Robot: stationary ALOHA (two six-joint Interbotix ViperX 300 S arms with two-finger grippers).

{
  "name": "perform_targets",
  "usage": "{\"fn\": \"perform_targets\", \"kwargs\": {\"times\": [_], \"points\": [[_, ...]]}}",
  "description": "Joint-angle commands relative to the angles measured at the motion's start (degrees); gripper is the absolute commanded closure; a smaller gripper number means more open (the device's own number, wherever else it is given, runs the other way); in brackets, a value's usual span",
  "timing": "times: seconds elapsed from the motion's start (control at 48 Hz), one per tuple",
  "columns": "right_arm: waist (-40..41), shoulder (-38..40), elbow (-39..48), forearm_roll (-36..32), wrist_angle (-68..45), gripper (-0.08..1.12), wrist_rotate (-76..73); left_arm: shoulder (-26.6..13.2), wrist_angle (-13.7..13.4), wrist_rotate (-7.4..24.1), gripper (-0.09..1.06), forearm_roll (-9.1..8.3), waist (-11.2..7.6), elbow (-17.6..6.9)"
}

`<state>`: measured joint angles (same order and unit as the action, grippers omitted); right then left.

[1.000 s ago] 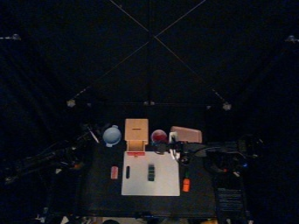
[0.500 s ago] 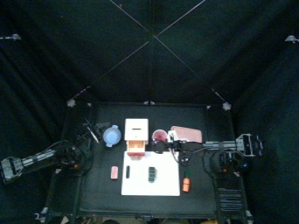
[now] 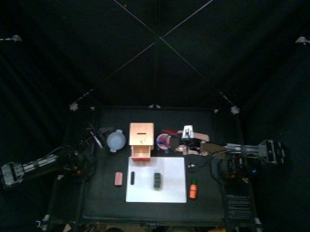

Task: Place sushi on board then cut the sushi with the knife then place the pieces on the plate
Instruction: Grasp knife edge with left hand

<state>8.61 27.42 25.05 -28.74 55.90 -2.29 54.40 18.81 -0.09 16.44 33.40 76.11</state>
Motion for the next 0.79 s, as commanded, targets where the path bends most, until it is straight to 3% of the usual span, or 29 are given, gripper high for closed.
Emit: {"fn": "perform_targets", "kwargs": {"times": [0.021, 0.188, 0.292, 0.396, 0.5, 0.625, 0.792], "points": [[0.9, 4.9, 2.0, 5.4, -0.8, 0.63, -0.8, -0.2, 0.3, 0.2, 0.90, -1.41, -0.79, -1.7], [2.1, 9.4, 7.7, 12.9, -8.5, 0.63, -4.1, -0.2, 0.2, 0.2, 0.90, -4.66, -4.48, -2.7], [2.2, 12.2, 12.2, 15.4, -17.8, 0.63, -6.5, -0.6, 0.3, 0.1, 0.87, -7.56, -8.53, -3.7], [2.1, 13.2, 16.8, 15.9, -27.5, 0.63, -7.9, -2.8, 0.4, 0.1, 0.80, -9.93, -13.80, -5.1], [1.8, 13.0, 21.1, 16.2, -37.6, 0.63, -8.9, -7.2, 1.7, 0.3, 0.63, -12.22, -19.69, -7.2], [1.1, 12.4, 24.5, 17.1, -48.5, 0.63, -9.2, -13.5, 5.4, 0.4, 0.35, -14.33, -24.26, -9.3], [-0.4, 10.2, 26.5, 18.0, -56.2, 0.63, -9.3, -20.8, 11.8, 0.4, 0.04, -16.00, -25.58, -11.2]]}}
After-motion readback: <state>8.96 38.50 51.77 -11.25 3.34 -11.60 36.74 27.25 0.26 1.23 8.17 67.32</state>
